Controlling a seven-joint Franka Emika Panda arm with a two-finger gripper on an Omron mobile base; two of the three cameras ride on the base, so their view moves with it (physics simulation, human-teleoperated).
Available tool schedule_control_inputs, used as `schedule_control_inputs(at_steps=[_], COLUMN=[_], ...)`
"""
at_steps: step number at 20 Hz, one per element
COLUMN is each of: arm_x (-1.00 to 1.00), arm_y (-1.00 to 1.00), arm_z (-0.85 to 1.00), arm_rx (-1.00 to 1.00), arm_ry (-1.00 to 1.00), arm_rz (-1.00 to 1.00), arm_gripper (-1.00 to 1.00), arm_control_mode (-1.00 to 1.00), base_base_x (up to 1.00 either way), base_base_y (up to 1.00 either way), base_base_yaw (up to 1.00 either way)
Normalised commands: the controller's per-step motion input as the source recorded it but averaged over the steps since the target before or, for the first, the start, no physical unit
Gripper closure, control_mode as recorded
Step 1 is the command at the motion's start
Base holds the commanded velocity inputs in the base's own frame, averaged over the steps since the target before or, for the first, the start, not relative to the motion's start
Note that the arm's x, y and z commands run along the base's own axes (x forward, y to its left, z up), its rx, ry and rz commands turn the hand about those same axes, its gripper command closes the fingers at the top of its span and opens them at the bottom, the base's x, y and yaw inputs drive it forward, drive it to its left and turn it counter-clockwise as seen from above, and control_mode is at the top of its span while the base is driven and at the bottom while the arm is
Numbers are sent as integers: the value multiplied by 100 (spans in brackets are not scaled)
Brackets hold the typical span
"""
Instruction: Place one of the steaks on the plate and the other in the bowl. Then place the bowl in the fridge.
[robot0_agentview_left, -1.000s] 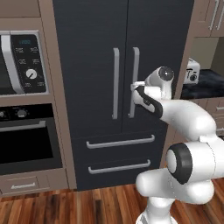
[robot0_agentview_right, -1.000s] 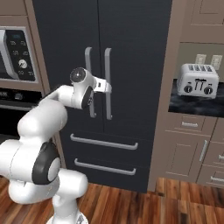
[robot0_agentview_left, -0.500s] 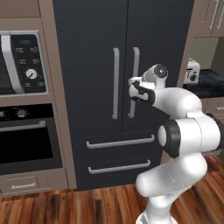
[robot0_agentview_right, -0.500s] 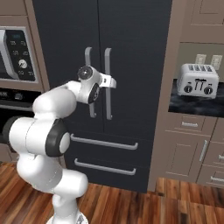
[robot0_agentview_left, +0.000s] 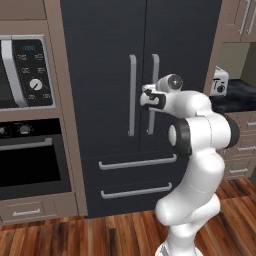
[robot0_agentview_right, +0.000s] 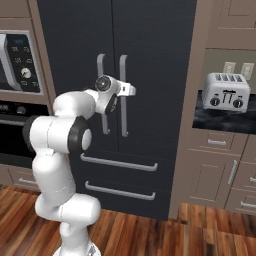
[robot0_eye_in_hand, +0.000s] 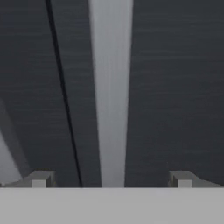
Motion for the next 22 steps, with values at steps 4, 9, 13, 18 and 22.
schedule_control_inputs(at_steps=[4, 9, 13, 18, 22], arm_x=[80, 85, 90, 88, 27], arm_y=[-15, -18, -14, -6, 1], arm_z=[0, 0, 0, -3, 0], arm_rx=[0, 0, 0, 0, 0], arm_ry=[0, 0, 0, 0, 3], arm_rz=[0, 0, 0, 0, 0], arm_gripper=[-100, -100, -100, 100, 100], arm_control_mode=[-100, -100, -100, -100, -100], base_base_x=[0, 0, 0, 0, 0], base_base_y=[0, 0, 0, 0, 0], base_base_yaw=[0, 0, 0, 0, 0])
